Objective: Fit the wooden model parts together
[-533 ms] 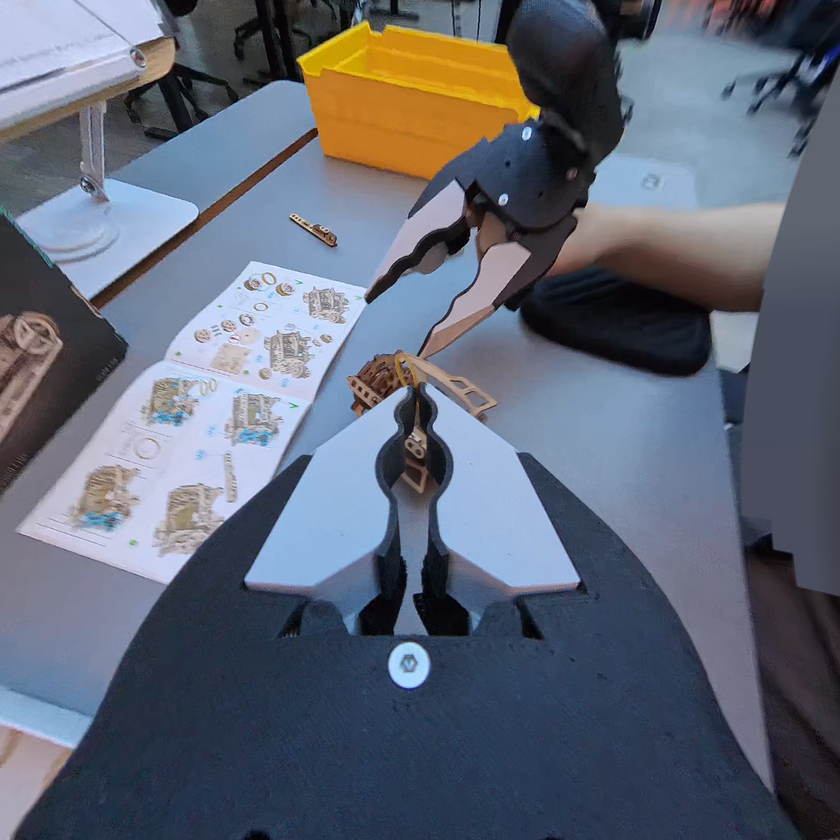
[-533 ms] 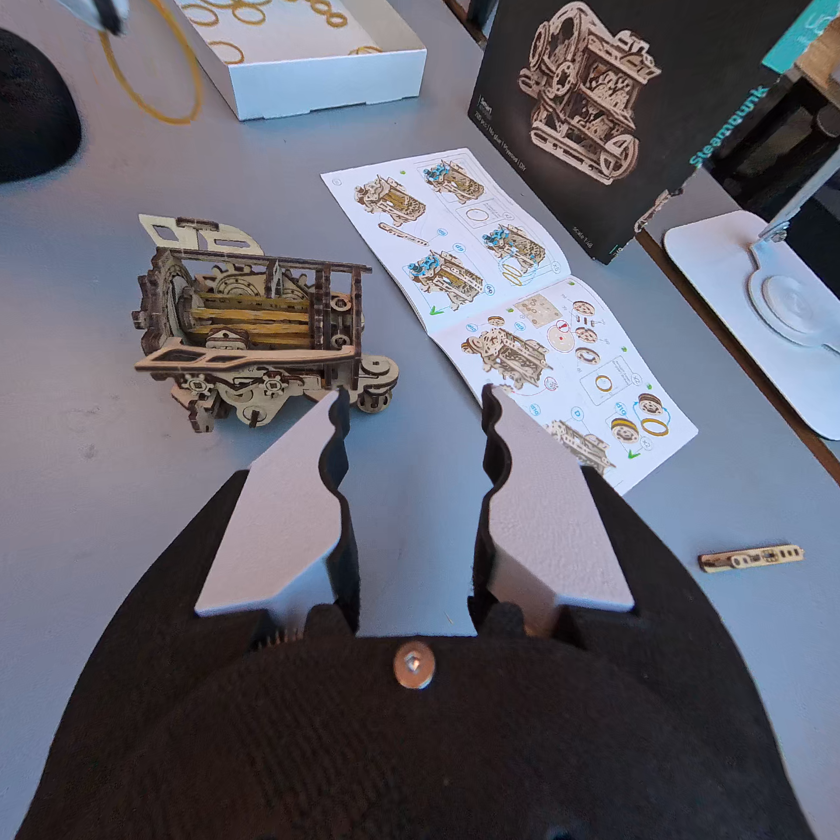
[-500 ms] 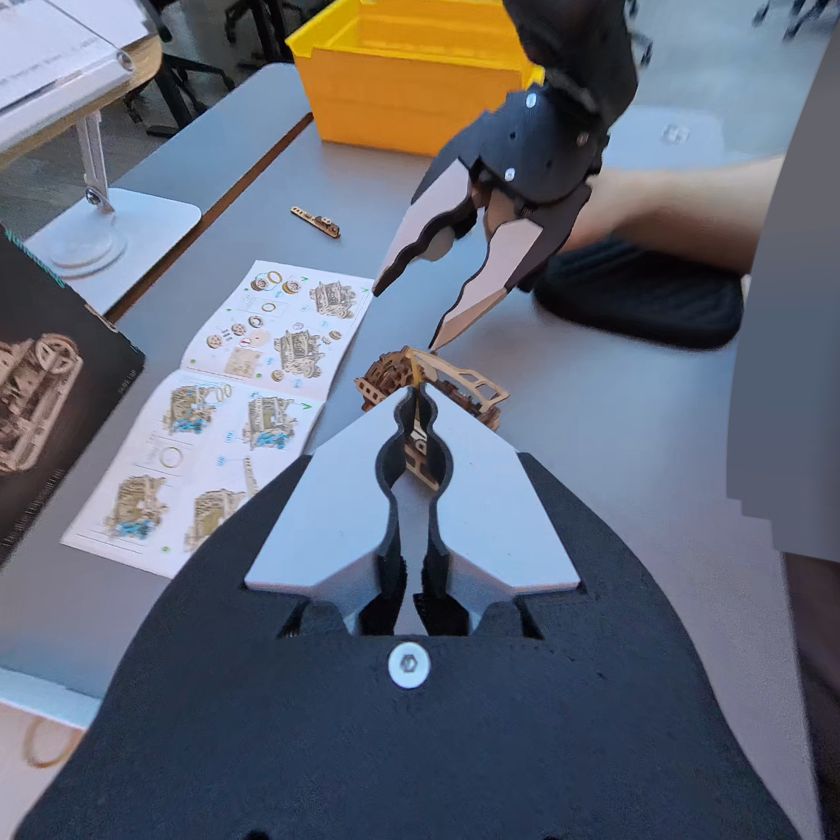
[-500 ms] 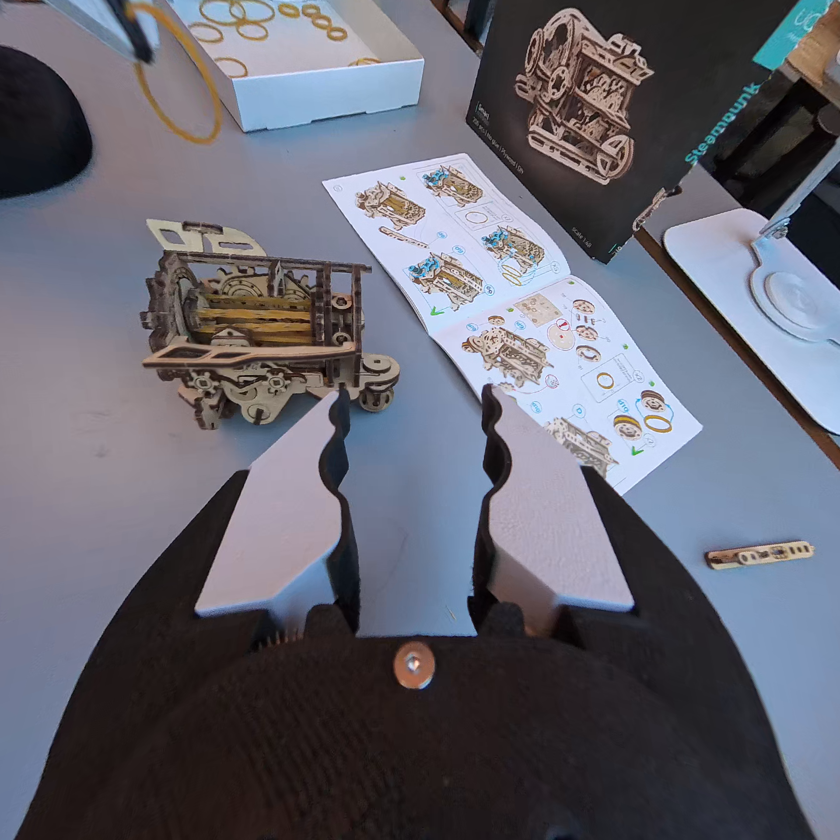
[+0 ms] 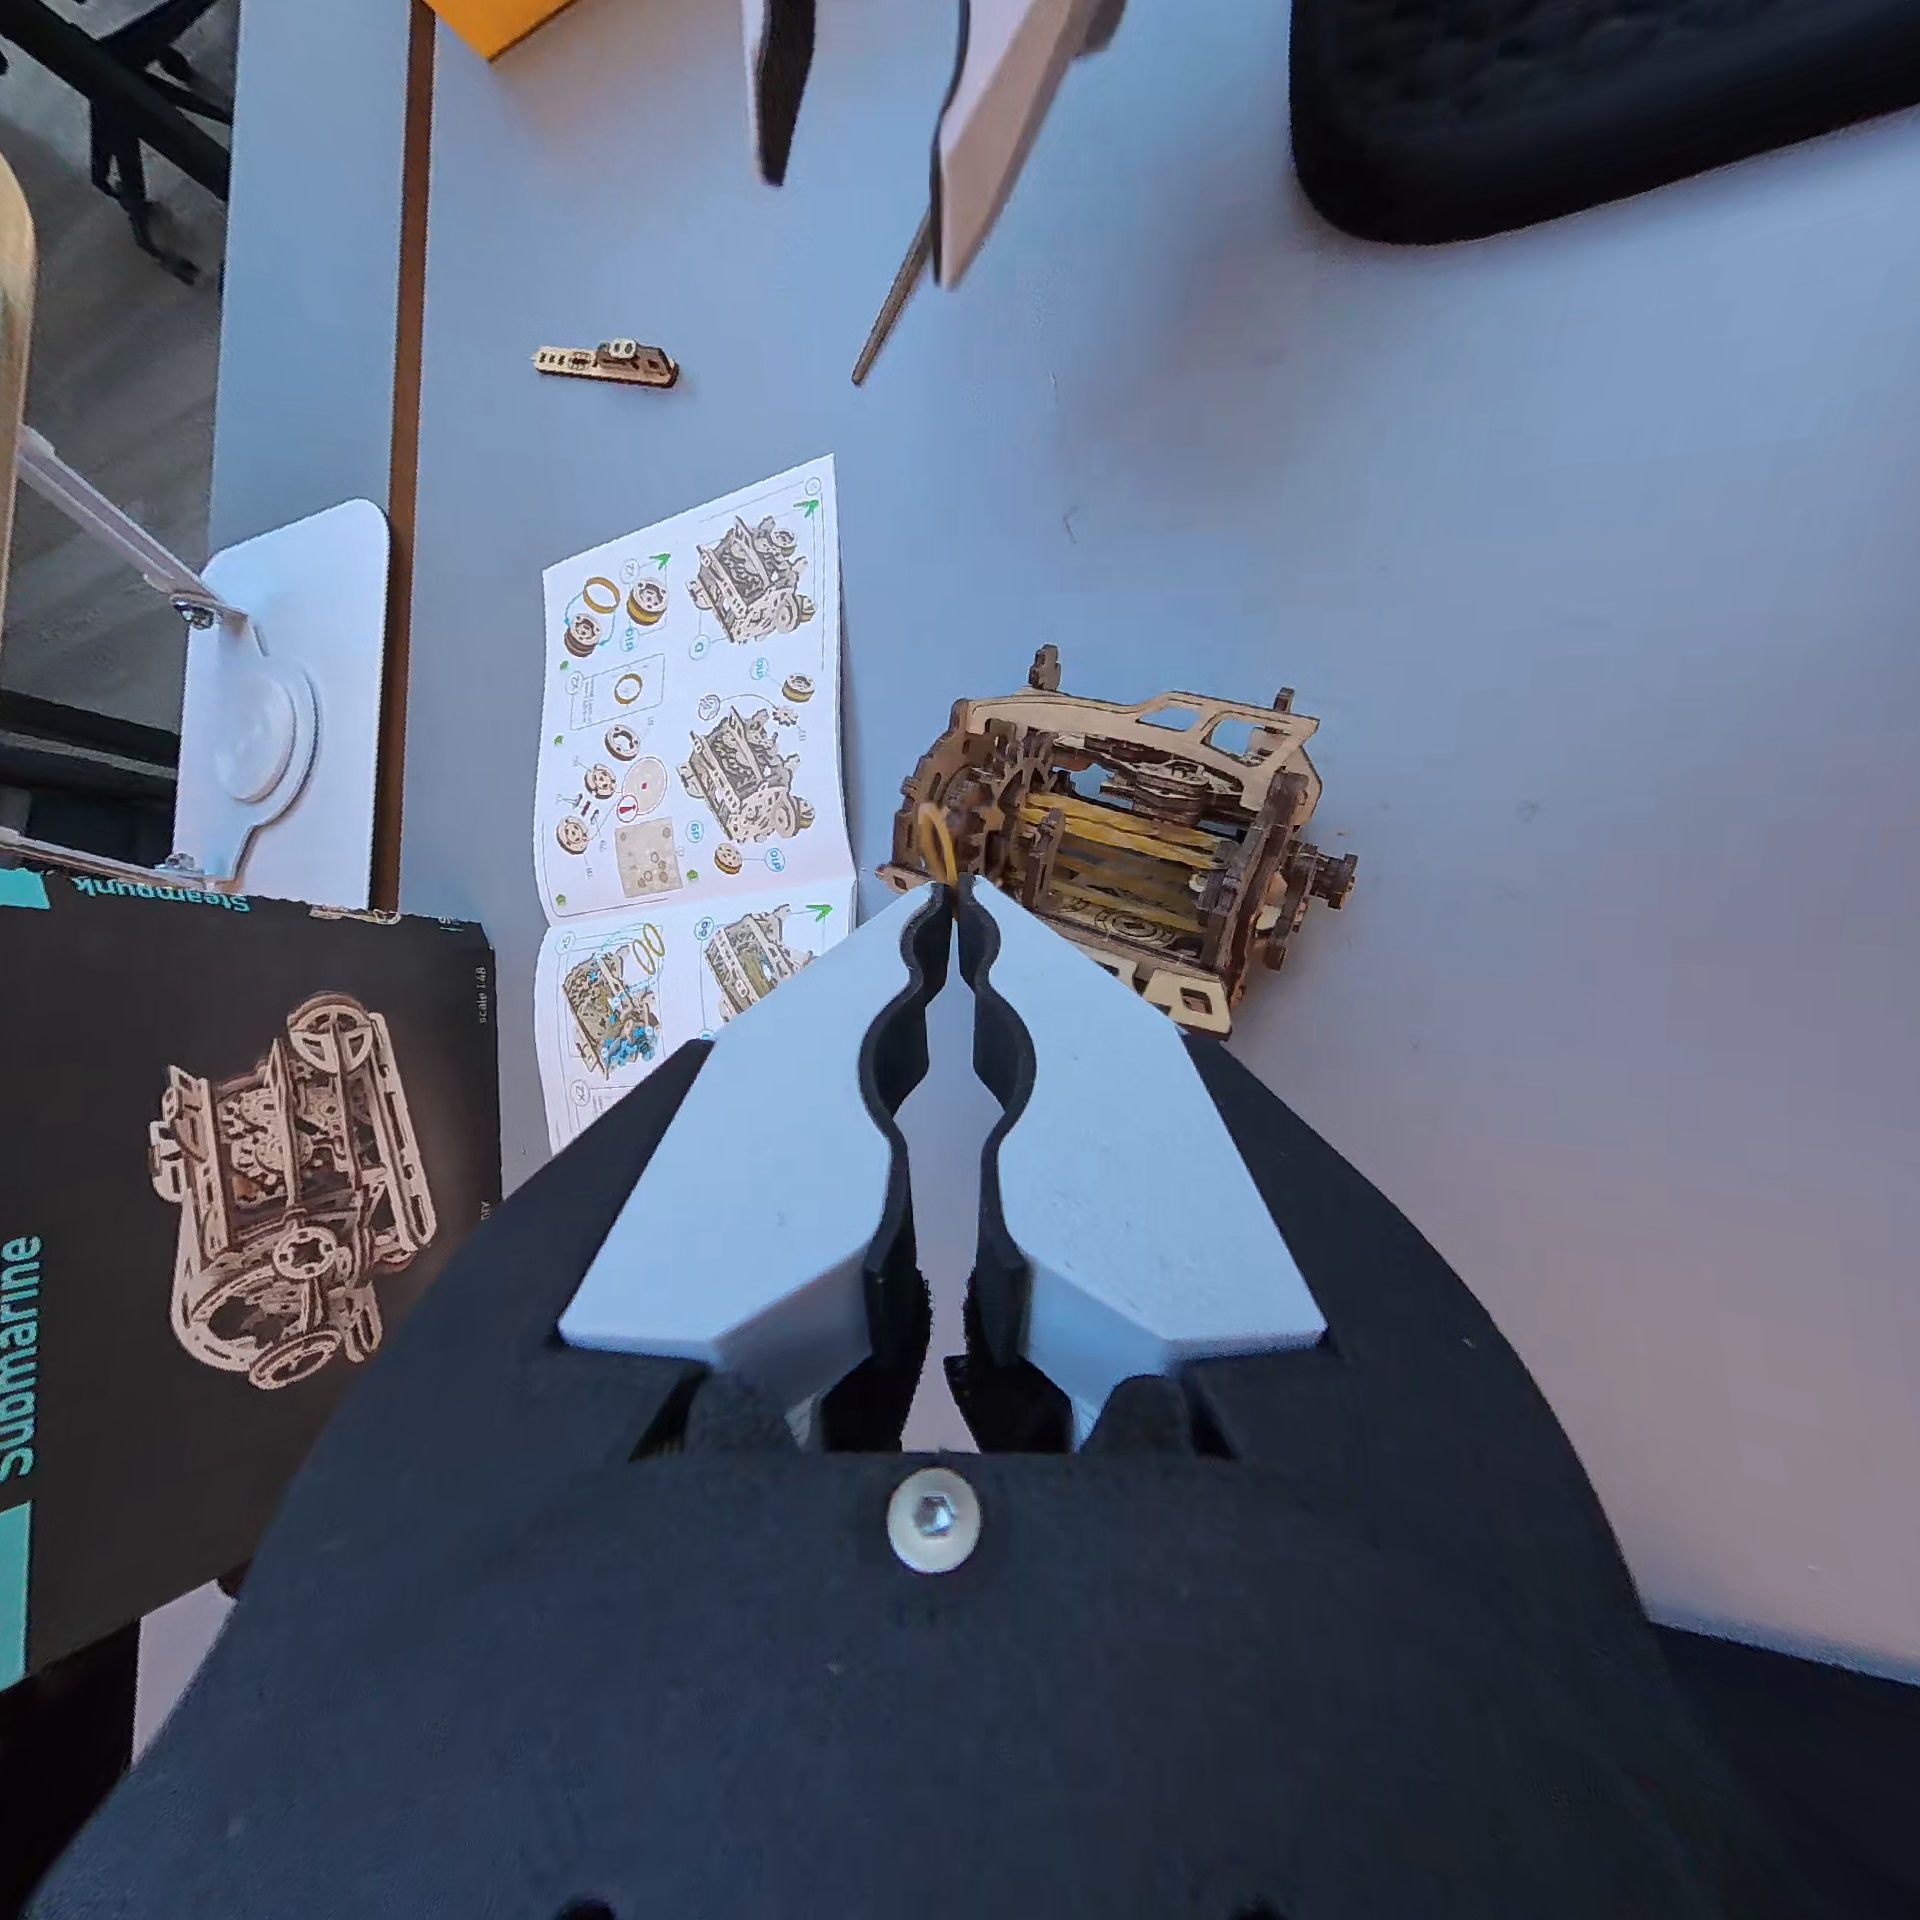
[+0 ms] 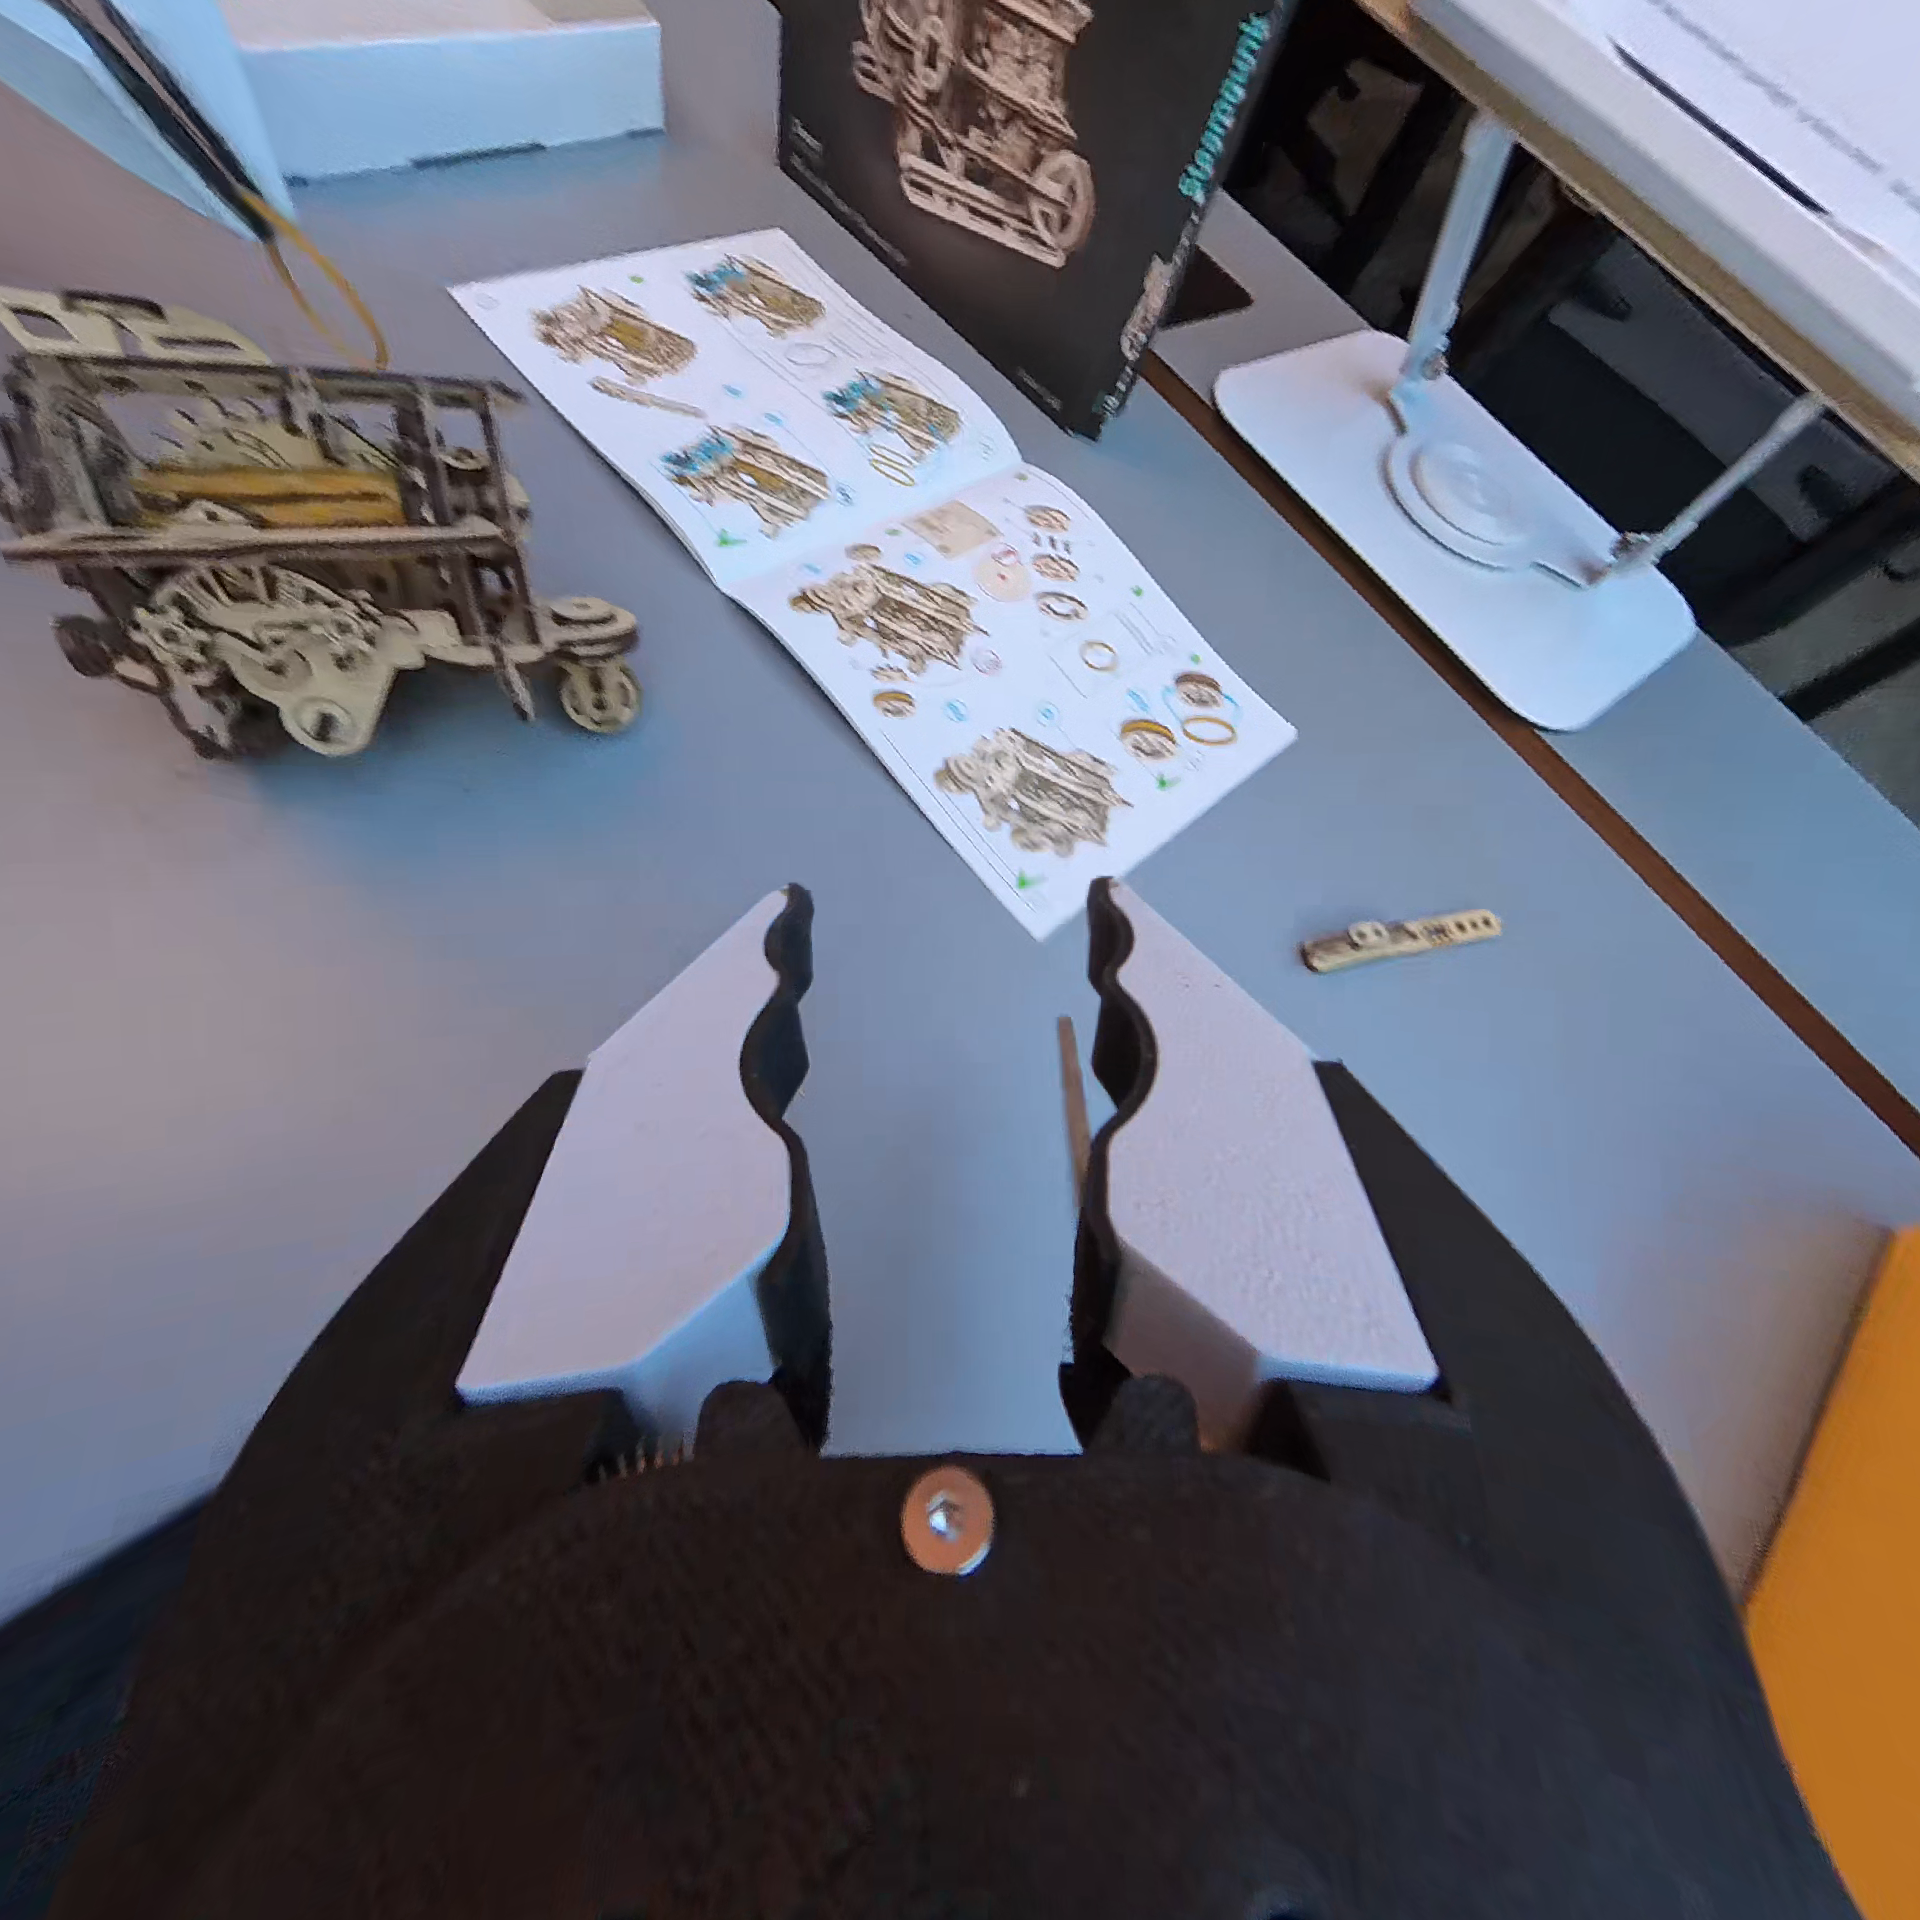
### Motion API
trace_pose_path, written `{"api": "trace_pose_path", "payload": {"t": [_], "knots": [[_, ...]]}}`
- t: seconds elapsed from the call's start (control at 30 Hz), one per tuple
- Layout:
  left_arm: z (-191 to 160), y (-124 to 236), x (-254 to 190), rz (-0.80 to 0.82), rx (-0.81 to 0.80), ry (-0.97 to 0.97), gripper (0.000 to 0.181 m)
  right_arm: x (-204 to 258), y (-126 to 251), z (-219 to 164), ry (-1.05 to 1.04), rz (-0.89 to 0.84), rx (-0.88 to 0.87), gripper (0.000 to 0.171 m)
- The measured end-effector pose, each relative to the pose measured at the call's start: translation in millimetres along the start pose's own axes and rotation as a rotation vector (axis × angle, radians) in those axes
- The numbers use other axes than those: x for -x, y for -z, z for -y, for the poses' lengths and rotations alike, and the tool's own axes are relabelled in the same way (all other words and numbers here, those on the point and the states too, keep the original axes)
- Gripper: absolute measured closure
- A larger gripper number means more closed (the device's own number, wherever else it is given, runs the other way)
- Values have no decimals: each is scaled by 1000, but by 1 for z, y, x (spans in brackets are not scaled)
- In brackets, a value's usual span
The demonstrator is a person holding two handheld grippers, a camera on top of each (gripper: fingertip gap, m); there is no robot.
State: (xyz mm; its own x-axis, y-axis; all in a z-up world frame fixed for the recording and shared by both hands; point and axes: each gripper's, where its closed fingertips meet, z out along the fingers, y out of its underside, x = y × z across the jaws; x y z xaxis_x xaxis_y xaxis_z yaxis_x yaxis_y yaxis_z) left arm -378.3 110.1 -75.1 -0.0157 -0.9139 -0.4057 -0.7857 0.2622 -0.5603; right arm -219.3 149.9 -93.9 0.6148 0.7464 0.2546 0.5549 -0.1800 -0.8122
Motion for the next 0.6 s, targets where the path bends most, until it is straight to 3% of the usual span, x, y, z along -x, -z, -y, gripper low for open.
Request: {"api": "trace_pose_path", "payload": {"t": [0.03, 0.1, 0.23, 0.4, 0.6], "knots": [[0, -1, 1, 0, 2, -2, 181, -8, 7, -7, 1, -9, 21, 126], [1, -2, 1, -3, 3, -2, 181, -20, 18, -26, -28, 4, 92, 135], [5, -2, 1, 5, -13, -8, 181, -52, 40, -81, -39, -63, 246, 134], [6, -3, 0, 11, -39, 2, 181, -51, 59, -105, -242, -12, 125, 131], [9, -3, 1, 13, -70, 19, 181, -42, 41, -119, -199, 38, 157, 132]]}}
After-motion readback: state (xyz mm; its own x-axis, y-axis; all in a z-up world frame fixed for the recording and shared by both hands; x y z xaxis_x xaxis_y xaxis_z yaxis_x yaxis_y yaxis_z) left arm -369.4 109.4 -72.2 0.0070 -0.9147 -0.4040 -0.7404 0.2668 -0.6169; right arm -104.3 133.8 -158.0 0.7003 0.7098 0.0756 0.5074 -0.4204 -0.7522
